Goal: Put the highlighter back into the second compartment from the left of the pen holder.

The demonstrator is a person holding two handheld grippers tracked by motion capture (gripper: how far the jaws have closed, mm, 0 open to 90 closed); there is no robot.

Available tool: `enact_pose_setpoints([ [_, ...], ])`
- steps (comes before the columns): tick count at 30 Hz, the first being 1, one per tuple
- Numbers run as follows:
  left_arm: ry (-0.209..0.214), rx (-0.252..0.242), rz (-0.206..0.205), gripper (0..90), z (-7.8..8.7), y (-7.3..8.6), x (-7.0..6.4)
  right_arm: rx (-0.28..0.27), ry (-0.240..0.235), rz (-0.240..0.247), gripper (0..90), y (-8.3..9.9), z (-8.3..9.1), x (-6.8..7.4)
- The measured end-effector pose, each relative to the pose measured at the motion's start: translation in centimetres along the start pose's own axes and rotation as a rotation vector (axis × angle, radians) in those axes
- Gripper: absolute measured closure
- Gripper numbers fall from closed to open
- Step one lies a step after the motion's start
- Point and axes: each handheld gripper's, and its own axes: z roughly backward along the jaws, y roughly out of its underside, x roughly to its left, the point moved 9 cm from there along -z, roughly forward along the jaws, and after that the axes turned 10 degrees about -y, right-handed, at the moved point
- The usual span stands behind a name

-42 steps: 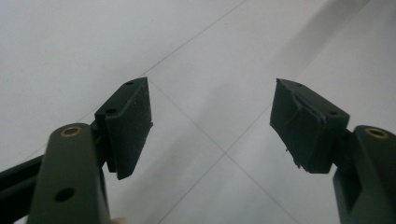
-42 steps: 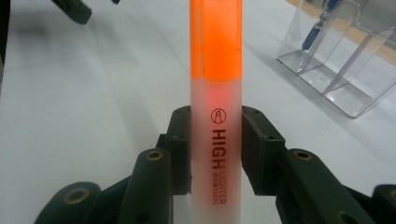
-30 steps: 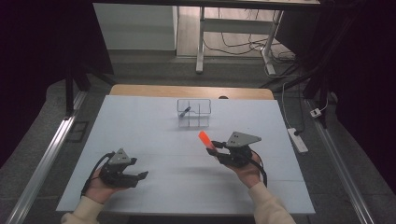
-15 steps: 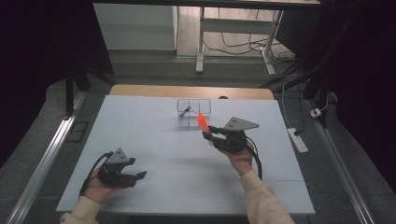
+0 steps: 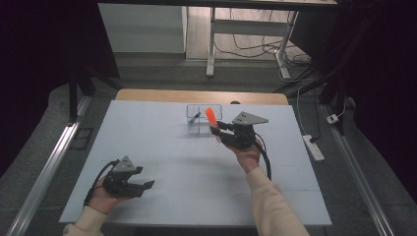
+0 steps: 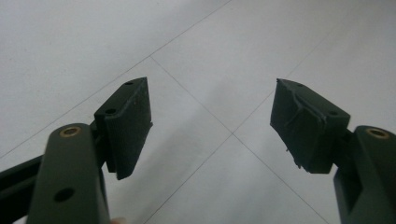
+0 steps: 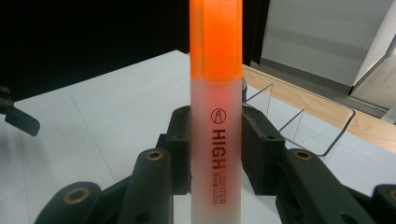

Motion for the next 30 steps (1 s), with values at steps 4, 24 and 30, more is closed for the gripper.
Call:
enact_pose_setpoints([
  [4,0.002,0.001,-0.001,28.7,-0.1,0.0,0.0,-0.014,0.003,-0.006,65.3,-0.3,-0.3,-0.4],
  [24,0.007,0.011,-0.006,28.5,-0.2,0.2,0.1,-0.036,0.034,-0.031,65.2,-2.9,-3.3,-3.2],
  [30,0.009,0.011,-0.012,28.6,-0.3,0.1,0.0,-0.059,0.045,-0.056,65.2,-3.7,-4.8,-4.2],
])
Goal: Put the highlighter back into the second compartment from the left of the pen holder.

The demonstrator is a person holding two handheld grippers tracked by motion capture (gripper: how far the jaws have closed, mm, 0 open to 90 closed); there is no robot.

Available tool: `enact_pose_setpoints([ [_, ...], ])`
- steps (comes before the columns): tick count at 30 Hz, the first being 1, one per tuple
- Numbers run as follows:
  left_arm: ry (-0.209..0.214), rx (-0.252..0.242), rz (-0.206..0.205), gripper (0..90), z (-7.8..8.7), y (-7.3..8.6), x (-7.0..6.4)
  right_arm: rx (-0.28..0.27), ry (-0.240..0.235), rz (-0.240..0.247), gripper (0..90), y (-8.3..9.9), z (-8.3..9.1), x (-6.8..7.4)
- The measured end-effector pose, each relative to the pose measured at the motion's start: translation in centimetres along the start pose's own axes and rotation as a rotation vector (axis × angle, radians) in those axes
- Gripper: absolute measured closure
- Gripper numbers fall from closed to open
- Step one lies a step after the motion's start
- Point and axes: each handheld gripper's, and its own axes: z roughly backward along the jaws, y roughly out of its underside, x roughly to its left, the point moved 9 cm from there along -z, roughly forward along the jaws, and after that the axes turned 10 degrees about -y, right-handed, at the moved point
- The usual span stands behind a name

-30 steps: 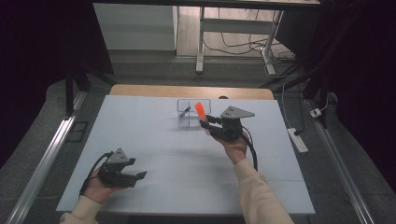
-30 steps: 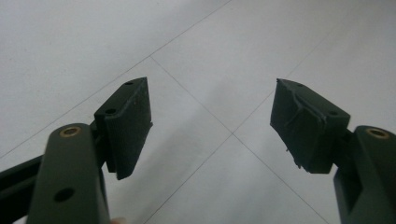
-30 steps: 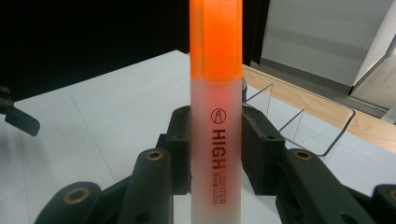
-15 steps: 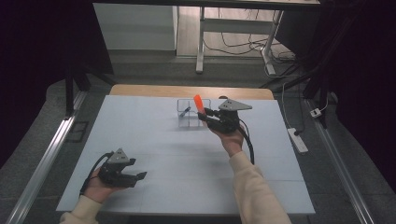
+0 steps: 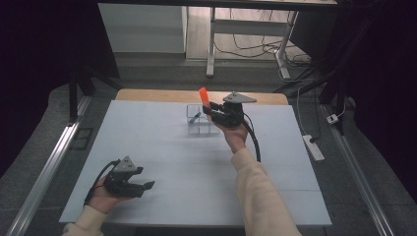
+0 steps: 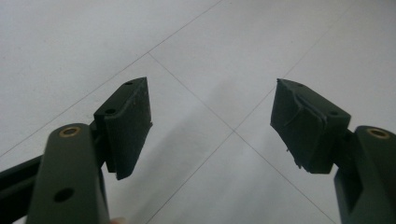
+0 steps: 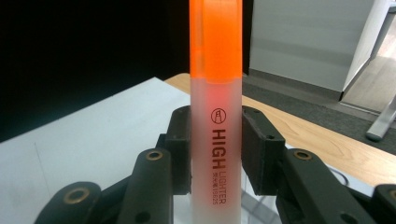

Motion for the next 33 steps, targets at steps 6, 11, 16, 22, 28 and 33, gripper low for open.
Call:
enact_pose_setpoints([
  [6,0.002,0.001,-0.002,28.5,0.0,0.1,0.1,-0.010,0.021,-0.002,65.2,-0.5,-1.6,-1.0],
  [11,0.003,0.005,-0.003,28.6,-0.1,0.2,0.3,-0.019,0.038,-0.018,65.2,-0.5,-2.5,-2.0],
  [16,0.005,0.006,0.000,28.6,-0.1,0.2,0.3,-0.029,0.050,-0.036,65.2,-0.1,-3.1,-3.0],
  [22,0.006,0.012,0.001,28.6,-0.2,0.4,0.4,-0.043,0.050,-0.065,65.2,0.3,-3.8,-3.6],
  [28,0.004,0.016,-0.004,28.6,-0.2,0.4,0.3,-0.051,0.048,-0.078,65.1,0.5,-4.2,-3.7],
  [33,0.004,0.018,-0.007,28.6,-0.3,0.4,0.3,-0.049,0.053,-0.100,61.6,0.9,-4.4,-3.9],
])
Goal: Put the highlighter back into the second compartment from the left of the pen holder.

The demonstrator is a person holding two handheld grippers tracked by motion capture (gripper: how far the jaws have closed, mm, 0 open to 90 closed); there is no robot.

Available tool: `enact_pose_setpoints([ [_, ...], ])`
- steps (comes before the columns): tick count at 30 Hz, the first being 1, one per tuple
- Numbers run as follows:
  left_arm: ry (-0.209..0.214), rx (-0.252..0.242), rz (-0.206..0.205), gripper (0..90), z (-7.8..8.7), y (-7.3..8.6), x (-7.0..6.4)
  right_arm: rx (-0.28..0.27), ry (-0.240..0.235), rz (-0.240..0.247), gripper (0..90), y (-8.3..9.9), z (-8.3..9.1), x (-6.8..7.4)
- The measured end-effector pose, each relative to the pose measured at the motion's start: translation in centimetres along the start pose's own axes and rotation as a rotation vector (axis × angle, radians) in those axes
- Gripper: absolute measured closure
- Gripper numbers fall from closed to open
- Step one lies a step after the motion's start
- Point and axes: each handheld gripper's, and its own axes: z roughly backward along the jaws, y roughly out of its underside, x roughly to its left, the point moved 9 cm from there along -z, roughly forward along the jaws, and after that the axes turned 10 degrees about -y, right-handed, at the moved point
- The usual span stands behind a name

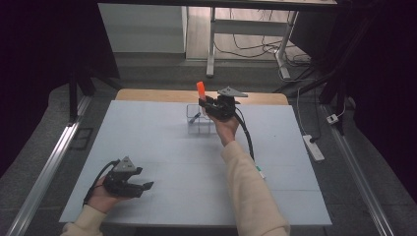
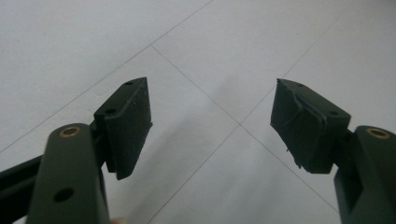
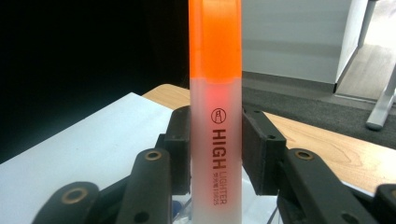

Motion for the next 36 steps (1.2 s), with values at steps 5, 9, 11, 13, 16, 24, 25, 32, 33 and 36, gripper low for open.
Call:
enact_pose_setpoints([
  [5,0.001,0.001,-0.001,28.5,0.0,0.0,0.0,0.000,-0.001,-0.011,53.8,0.0,0.4,0.0],
  [9,0.000,-0.001,0.000,28.6,0.0,0.0,-0.1,-0.005,0.004,-0.013,52.7,-0.3,1.0,0.0],
  [11,0.000,-0.001,0.000,28.5,0.0,0.0,-0.1,-0.001,0.004,-0.009,52.7,-0.3,1.4,0.0],
  [13,-0.001,0.000,-0.003,28.5,-0.1,0.0,-0.1,0.004,0.011,0.002,52.6,-0.3,1.8,0.1],
  [16,-0.001,0.003,-0.005,28.6,-0.1,0.0,-0.1,0.011,0.017,0.008,52.2,-0.2,2.7,0.1],
  [24,-0.004,0.004,-0.008,28.5,-0.1,-0.1,-0.1,0.023,0.022,0.021,52.1,0.3,5.8,0.4],
  [25,-0.005,0.005,-0.008,28.5,-0.1,-0.1,-0.1,0.026,0.019,0.025,52.1,0.4,6.2,0.5],
  [32,-0.006,0.005,-0.006,28.5,-0.1,-0.1,-0.1,0.051,0.013,0.047,52.1,1.4,8.8,1.3],
  [33,-0.006,0.006,-0.007,28.5,-0.1,-0.1,-0.1,0.054,0.010,0.050,52.1,1.5,9.1,1.4],
  [36,-0.005,0.006,-0.008,28.5,-0.2,-0.2,-0.2,0.088,0.006,0.072,52.1,2.1,9.9,1.7],
])
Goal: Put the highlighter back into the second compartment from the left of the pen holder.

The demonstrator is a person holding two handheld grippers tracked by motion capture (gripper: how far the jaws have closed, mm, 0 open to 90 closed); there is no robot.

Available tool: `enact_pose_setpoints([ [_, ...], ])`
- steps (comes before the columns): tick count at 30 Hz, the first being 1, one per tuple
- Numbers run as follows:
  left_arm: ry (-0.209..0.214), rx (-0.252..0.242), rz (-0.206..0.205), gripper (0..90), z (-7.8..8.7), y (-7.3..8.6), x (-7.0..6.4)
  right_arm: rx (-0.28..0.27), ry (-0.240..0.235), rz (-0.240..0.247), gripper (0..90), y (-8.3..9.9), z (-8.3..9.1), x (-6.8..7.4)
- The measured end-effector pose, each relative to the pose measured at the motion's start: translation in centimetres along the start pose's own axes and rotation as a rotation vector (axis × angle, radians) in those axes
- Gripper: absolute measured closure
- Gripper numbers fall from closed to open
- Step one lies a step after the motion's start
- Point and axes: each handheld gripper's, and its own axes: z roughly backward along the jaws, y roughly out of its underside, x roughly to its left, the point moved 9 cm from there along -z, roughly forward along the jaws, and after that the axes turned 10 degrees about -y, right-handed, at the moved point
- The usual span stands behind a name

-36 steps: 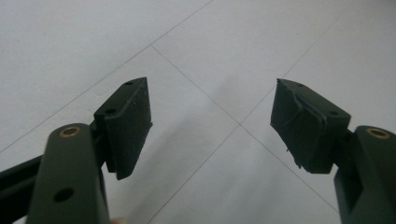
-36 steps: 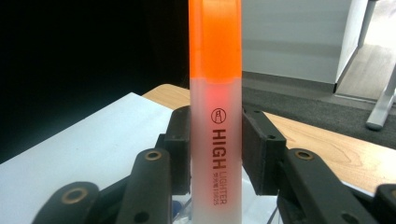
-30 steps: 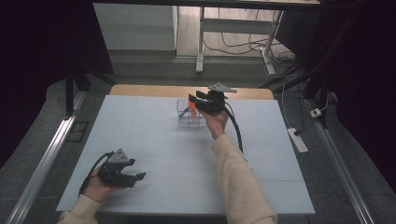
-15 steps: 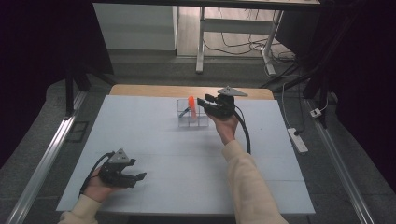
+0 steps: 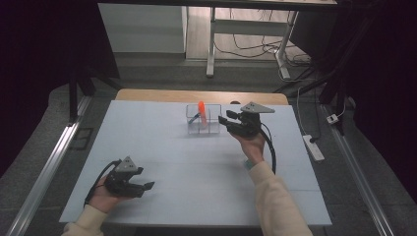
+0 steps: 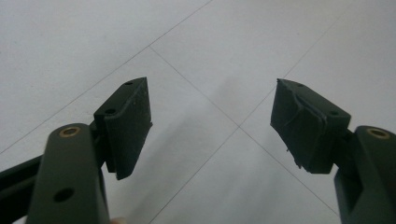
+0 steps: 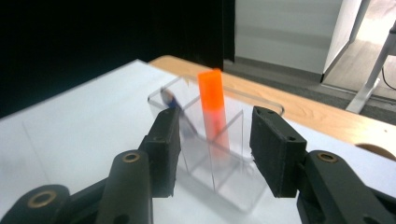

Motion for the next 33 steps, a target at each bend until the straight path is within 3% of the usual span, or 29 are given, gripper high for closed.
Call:
enact_pose_setpoints([
  [17,0.002,0.006,-0.004,28.5,-0.2,0.0,-0.1,0.126,-0.027,0.026,50.1,3.3,4.5,1.6],
  [25,0.010,0.008,-0.017,28.5,-0.5,-0.3,-0.3,0.144,-0.022,0.034,49.2,4.9,7.2,2.4],
  [33,0.009,0.002,-0.022,28.4,-0.3,-0.3,-0.4,0.213,-0.008,0.037,46.9,6.6,9.7,2.4],
])
